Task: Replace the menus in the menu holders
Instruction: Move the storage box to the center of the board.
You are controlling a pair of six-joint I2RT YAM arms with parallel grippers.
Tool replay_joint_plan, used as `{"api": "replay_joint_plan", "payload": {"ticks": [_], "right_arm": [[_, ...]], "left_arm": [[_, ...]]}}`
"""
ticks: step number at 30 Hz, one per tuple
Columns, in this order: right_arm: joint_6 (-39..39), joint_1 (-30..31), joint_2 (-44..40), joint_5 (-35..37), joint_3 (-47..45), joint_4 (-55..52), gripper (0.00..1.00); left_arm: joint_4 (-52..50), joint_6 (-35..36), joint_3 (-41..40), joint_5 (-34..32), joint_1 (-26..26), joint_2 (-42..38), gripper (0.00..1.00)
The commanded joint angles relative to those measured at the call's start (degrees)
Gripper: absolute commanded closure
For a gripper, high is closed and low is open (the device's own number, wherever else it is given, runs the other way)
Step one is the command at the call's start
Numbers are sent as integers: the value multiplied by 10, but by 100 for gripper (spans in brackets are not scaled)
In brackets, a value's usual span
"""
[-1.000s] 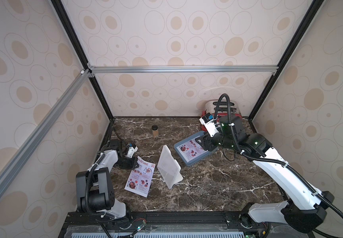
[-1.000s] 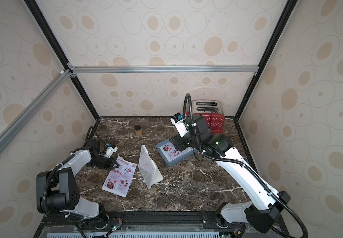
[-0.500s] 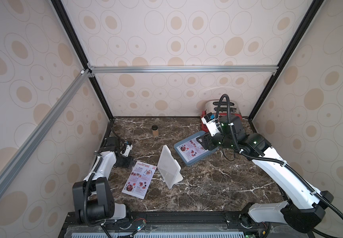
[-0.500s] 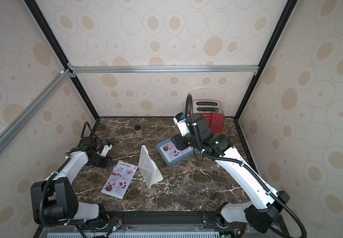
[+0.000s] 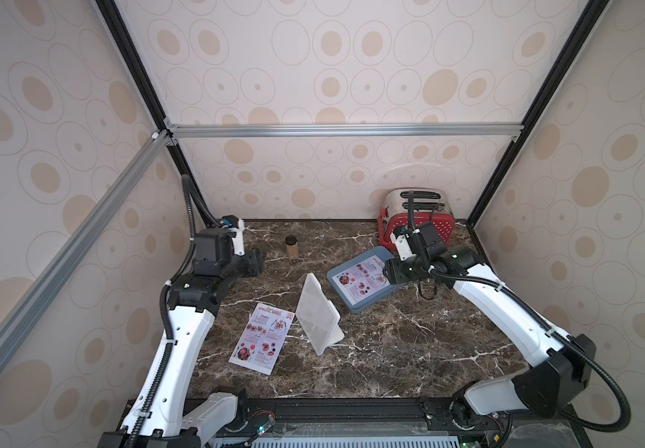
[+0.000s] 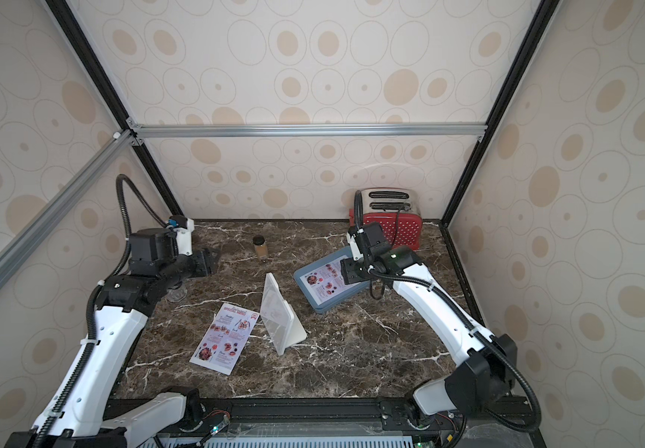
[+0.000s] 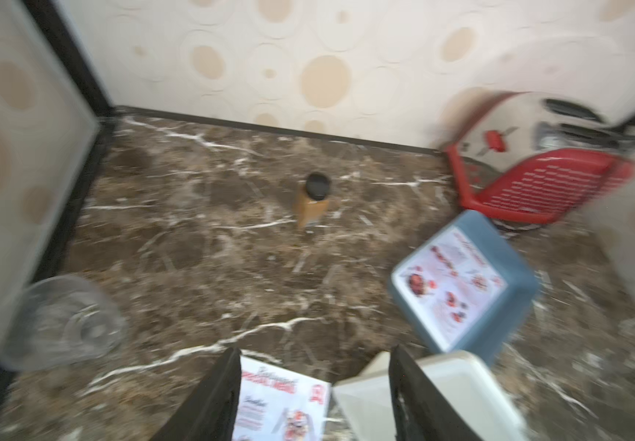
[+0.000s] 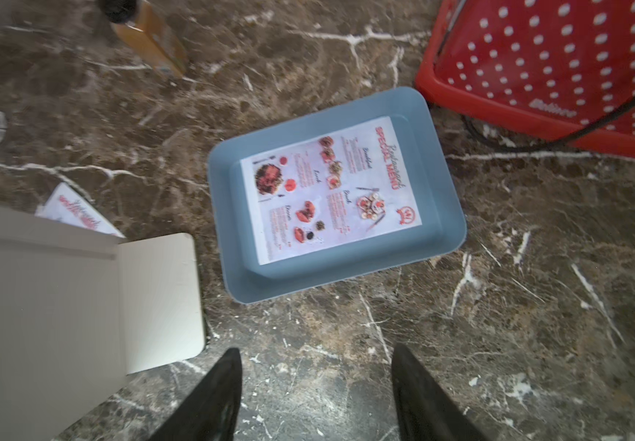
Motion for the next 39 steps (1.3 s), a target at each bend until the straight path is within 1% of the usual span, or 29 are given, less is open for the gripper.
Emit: {"api": "replay_joint_plan", "payload": {"ticks": [1, 4, 6, 8, 9, 10, 12, 16, 22, 28, 33, 39], "right_arm": [[-25, -33, 55, 42, 21, -26, 36], [-86, -67, 106, 59, 30, -19, 36], [-126, -86, 142, 79, 37, -12, 37], [-157, -101, 178, 91, 49, -5, 38], [-168, -102, 199, 94, 57, -3, 39], [-174, -119, 219, 91, 69, -4, 40], [-184, -127, 250, 90, 93, -7, 43], [-199, -130, 294, 75, 128, 10, 48], [-207, -132, 362, 72, 185, -5, 55], [-217, -134, 397, 72, 208, -11, 62], [-224, -139, 409, 66, 212, -11, 69], [-237, -149, 412, 43, 211, -14, 82]], "left_arm": [[-16, -114, 34, -55, -88, 6, 40], [-25, -135, 38, -101, -172, 16, 41], [-26, -146, 40, -122, -210, 24, 42], [-27, -157, 42, -129, -230, 33, 42], [-27, -164, 42, -128, -231, 38, 42], [-29, -168, 42, -130, -232, 42, 42], [-35, -168, 46, -150, -232, 48, 42], [-37, -154, 59, -187, -232, 55, 42], [-43, -140, 77, -204, -232, 69, 42], [-42, -137, 82, -207, -232, 73, 42], [-47, -131, 90, -207, -232, 75, 42], [-52, -126, 108, -206, -232, 81, 43]]}}
